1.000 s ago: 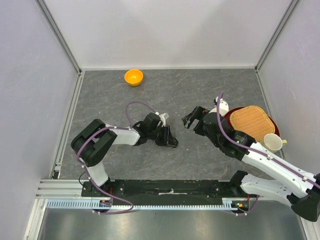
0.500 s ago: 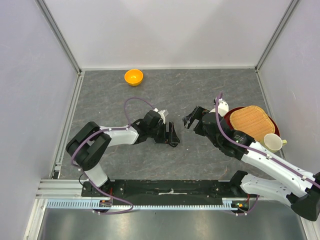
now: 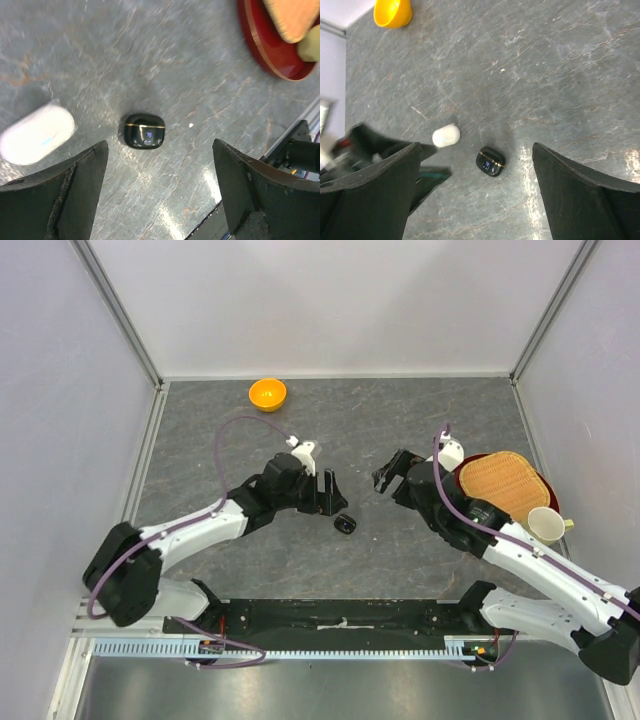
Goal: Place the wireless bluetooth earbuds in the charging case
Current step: Place the charging case at the center of the board, then reset both arms
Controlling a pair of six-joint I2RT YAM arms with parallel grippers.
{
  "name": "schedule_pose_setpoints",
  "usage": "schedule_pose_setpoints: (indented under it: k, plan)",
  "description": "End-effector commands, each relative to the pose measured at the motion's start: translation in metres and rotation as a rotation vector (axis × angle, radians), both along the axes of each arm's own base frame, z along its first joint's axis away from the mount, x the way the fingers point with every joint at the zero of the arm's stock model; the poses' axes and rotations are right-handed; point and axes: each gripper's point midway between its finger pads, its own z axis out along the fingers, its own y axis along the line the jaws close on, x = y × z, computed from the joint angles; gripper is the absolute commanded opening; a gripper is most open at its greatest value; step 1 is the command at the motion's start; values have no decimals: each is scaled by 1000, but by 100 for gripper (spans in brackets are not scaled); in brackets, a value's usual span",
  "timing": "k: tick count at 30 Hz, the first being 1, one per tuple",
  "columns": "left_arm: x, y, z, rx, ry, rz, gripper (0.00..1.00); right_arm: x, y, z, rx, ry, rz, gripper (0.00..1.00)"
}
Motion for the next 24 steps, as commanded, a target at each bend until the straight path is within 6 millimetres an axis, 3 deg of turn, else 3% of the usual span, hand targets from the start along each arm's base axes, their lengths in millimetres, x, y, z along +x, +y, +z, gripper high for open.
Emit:
schedule_pose_setpoints:
  k: [1,2,5,10,15,24]
  plan:
    - [6,3,66,-77,-345,-106,91,12,-28,-14,-66,26,-74,98]
    - [3,6,82,-102,-395,-114,91,12,-28,-18,-61,46,-61,98]
    - [-1,16,91,-87,-404,-91,91,27,-46,-27,-82,84,-80,98]
    - [-8,31,79,13,-289,-58,89,48,-67,-54,-129,191,-37,98]
    - [-1,55,74,54,-311,73,89,60,-70,-67,-214,210,20,98]
    - [10,89,100,70,-433,240,90,74,-122,-52,-464,111,-141,98]
